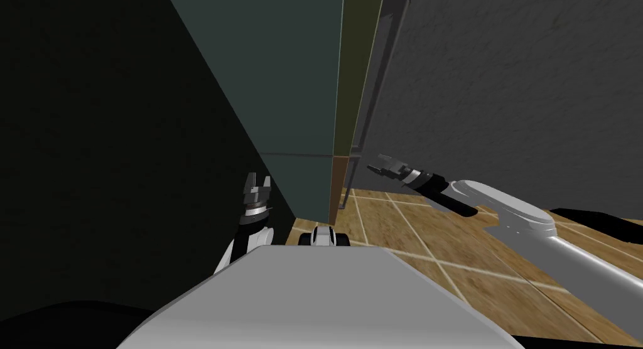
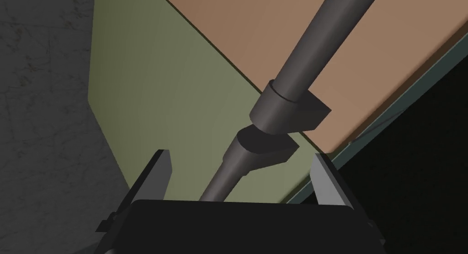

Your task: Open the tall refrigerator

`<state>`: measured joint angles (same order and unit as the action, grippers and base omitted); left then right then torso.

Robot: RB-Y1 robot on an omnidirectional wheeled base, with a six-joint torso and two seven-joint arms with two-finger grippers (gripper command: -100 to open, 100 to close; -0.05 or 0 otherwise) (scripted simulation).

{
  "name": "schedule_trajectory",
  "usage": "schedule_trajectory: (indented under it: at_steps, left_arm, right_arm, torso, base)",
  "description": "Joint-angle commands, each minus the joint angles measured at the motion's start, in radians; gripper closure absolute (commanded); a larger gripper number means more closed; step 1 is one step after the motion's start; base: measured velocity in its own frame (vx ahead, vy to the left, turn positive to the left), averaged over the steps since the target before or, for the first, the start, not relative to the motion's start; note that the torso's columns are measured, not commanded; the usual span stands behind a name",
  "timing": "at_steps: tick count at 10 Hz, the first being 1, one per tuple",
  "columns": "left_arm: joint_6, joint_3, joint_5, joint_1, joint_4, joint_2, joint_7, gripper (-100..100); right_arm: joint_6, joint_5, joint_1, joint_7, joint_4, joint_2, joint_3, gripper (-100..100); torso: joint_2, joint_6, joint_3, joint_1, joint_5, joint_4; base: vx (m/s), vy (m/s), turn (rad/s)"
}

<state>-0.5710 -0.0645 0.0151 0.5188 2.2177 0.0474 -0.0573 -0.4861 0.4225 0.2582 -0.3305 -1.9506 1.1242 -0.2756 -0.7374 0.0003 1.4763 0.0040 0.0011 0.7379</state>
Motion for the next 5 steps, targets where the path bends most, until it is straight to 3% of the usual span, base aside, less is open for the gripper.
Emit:
schedule_trajectory:
  at_steps: [1,5]
  left_arm:
    - [0.0,0.0,0.0,0.0,0.0,0.0,0.0,0]
    - [0.0,0.0,0.0,0.0,0.0,0.0,0.0,0]
  right_arm:
    - [0.001,0.028,-0.014,-0.016,0.023,0.073,-0.012,-100]
    - [0.001,0.071,-0.035,-0.039,0.056,0.17,-0.032,-100]
  torso:
    - [-0.001,-0.001,0.0,-0.003,0.0,0.0]
    - [-0.001,0.0,-0.001,-0.004,-0.001,0.0]
  base:
    - [0.064,0.128,-0.093]
    - [0.059,0.133,-0.12]
